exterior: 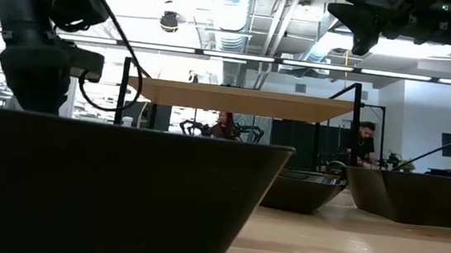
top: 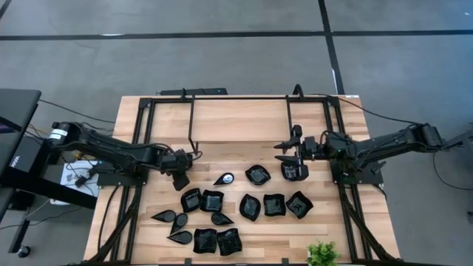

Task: Pick & Place Mini shaped plates
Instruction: Put the black leaf-shaped plate on the shelf

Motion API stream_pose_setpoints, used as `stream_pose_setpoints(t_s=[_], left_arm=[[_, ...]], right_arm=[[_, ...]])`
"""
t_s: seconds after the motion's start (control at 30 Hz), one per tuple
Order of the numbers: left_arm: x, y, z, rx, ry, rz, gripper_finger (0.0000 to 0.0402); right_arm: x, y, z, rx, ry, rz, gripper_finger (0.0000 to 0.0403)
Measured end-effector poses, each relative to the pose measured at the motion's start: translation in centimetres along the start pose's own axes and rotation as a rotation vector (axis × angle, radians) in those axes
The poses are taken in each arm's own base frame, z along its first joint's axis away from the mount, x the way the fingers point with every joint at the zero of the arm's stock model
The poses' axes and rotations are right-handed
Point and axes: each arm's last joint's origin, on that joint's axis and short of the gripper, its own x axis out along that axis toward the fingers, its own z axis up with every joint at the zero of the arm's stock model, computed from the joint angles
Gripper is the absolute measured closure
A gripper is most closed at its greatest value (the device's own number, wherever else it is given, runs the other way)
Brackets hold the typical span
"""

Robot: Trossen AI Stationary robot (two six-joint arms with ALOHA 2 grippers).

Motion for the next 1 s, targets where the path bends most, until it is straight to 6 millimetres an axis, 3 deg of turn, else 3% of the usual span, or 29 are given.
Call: stream_pose_setpoints(t_s=[0.27,0.5,0.63,0.8,1.0], left_arm=[[1.0,0.2,-0.6,0.001,0.008,0.012,0.0303],[0.9,-0.2,0.1,-0.015,-0.070,-0.023,0.0388],[0.6,-1.6,0.5,-0.009,-0.154,-0.110,0.0394],[-1.7,-4.6,1.3,0.089,-0.317,-0.084,0.0397],[-6.2,-8.5,3.1,0.197,-0.528,-0.112,0.0398]], right_arm=[[0.0,0.0,0.0,0.002,0.002,0.000,0.0244],[0.0,0.0,0.0,0.002,0.002,0.000,0.0244],[0.0,0.0,0.0,0.002,0.002,0.000,0.0244],[0.0,0.0,-0.2,0.002,0.016,0.000,0.0244],[0.0,0.0,-0.2,0.035,0.018,-0.001,0.0244]])
